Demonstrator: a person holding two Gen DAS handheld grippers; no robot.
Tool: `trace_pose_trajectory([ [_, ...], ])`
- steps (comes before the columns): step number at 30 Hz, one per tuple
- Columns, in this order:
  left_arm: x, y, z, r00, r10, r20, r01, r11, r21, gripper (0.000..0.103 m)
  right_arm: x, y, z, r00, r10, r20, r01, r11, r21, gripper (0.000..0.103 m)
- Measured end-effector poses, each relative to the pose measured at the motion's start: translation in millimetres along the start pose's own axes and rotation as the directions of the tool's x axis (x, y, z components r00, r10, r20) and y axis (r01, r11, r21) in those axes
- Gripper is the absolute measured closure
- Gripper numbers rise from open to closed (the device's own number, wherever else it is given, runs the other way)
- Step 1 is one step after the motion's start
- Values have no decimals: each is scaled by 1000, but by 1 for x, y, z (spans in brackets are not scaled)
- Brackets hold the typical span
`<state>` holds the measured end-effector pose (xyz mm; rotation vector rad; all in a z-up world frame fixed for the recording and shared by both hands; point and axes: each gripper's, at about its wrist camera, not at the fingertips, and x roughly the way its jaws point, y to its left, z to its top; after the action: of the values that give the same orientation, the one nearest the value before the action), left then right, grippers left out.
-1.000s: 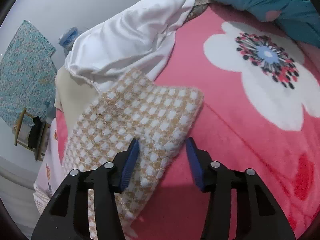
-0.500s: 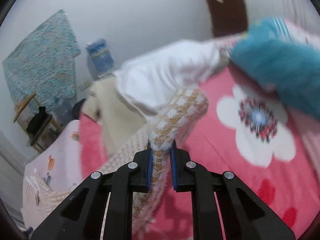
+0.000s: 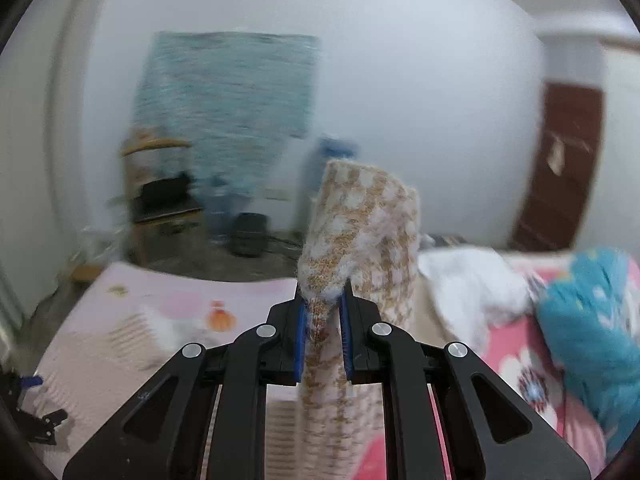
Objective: Fold large clothes
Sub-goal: 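Lift the sleeve with the right tool and carry it across the coat body, then lay the sleeve over the coat front and open the right tool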
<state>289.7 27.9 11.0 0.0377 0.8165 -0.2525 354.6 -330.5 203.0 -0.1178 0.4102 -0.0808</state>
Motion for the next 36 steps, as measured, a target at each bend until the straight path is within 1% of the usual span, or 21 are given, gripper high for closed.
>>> trace_pose_trajectory([
  [3,-19,17,-11,999,-44,6,44,999,-22,17,-8,68,5,995,103,-1,-103,992,-74,90],
  [6,-36,30,-26,997,-75,4,76,996,-41,18,-6,136,-4,964,256,-66,-263,957,-122,86],
  [7,-39,33,-29,996,-87,1,87,995,-49,18,-3,157,-10,942,317,-108,-329,936,-124,76],
  [8,-42,38,-33,994,-106,-1,106,992,-62,18,1,175,-18,907,390,-159,-409,906,-111,67],
  [9,-45,42,-35,992,-127,-2,126,989,-74,18,4,193,-27,853,480,-204,-503,860,-79,47],
  [10,-47,45,-38,990,-142,-1,141,986,-84,18,5,206,-37,802,550,-233,-575,817,-53,39],
  [12,-54,50,-43,985,-171,7,171,980,-99,18,8,218,-50,749,602,-278,-634,772,-37,39],
  [14,-56,53,-44,981,-193,19,194,976,-102,18,10,216,-58,744,601,-292,-635,772,-31,38],
  [15,-56,55,-42,979,-204,28,206,974,-99,19,15,205,-61,752,590,-292,-623,782,-23,37],
  [17,-52,56,-35,971,-233,45,237,966,-99,22,23,188,-64,779,559,-286,-585,811,-8,36],
  [19,-45,58,-27,966,-252,51,256,960,-110,26,41,149,-70,816,501,-287,-514,857,34,35],
  [21,-34,62,-16,969,-240,53,245,961,-129,31,62,107,-82,845,440,-305,-432,897,95,35],
  [24,1,74,9,969,-245,19,243,947,-210,35,90,52,-113,854,384,-352,-331,922,202,35],
  [25,12,78,15,972,-236,-6,229,946,-229,37,97,42,-121,848,381,-368,-312,921,235,35],
  [27,45,85,27,971,-222,-86,192,943,-273,44,119,13,-142,825,389,-410,-259,905,338,35],
  [29,68,88,34,969,-204,-136,158,944,-289,57,139,-7,-162,796,409,-446,-220,882,416,38],
  [31,74,86,36,970,-198,-139,153,947,-283,64,152,-18,-175,774,434,-461,-204,860,468,46],
  [32,75,83,38,973,-188,-135,147,952,-268,70,161,-22,-183,757,446,-478,-193,851,488,47],
  [33,77,82,39,974,-182,-136,142,956,-258,75,165,-20,-188,749,451,-485,-189,847,496,51],
  [35,79,79,39,976,-165,-141,127,960,-248,98,175,-20,-197,730,473,-494,-193,835,515,58],
  [36,80,79,41,976,-167,-141,129,962,-242,99,180,-18,-201,716,487,-500,-201,830,520,64],
])
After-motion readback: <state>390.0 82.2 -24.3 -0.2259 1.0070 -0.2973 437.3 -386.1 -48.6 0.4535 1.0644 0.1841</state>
